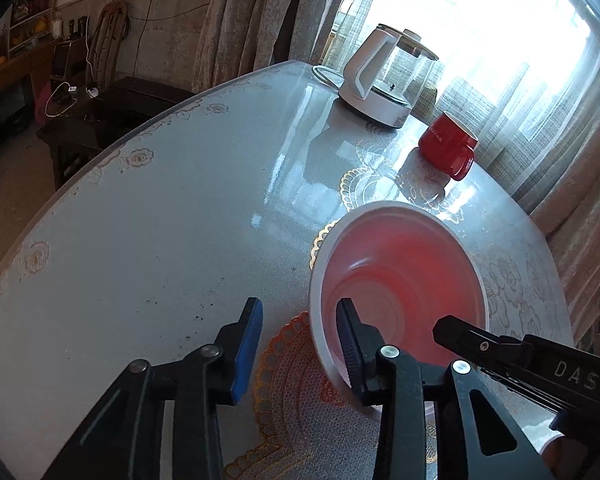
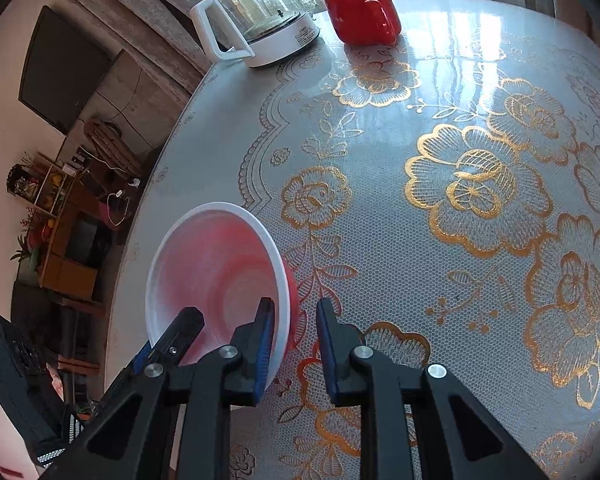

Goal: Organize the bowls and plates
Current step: 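Move both grippers to the red-and-white bowl and close them on its rim, then lift the red-and-white bowl and carry it over the steel bowl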

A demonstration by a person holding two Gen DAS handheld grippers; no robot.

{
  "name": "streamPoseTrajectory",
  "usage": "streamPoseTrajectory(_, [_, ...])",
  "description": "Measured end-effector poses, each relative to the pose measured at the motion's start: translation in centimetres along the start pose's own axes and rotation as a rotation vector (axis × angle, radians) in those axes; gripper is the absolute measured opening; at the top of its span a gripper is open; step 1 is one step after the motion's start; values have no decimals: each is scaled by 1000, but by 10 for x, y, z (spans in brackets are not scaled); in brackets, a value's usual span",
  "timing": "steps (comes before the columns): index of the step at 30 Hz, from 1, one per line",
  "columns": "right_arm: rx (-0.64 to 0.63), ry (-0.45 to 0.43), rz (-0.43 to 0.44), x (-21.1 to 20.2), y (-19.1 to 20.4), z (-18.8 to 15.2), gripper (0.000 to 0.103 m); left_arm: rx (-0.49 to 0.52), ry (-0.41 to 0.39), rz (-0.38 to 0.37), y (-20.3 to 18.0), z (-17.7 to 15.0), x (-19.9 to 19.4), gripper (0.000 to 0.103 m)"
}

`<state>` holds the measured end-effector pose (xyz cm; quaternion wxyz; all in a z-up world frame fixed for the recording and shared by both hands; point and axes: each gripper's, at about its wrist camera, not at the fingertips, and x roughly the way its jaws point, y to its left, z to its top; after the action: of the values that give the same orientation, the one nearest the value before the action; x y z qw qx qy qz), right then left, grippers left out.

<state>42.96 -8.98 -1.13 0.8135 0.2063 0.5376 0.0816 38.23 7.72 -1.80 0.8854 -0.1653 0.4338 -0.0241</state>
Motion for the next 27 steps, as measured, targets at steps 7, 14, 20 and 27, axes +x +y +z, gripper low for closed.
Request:
streamPoseTrajectory(7, [13,8,12,-5,-7,-9,12,62,6,-11,-13,-5,1,16])
streamPoseTrajectory(14, [54,19,-4,-17,-23,-23,12,122,-1,-28,-29,-12,-1,10])
streamPoseTrajectory(20, [43,-27,-38,-43,-31,-32,10,165,-31,-72,-43,-21,-10,9])
streamPoseTrajectory(27, [70,-66,-53,-80,-48,-52,10,229,-78,-145,-68,-37,-25,9])
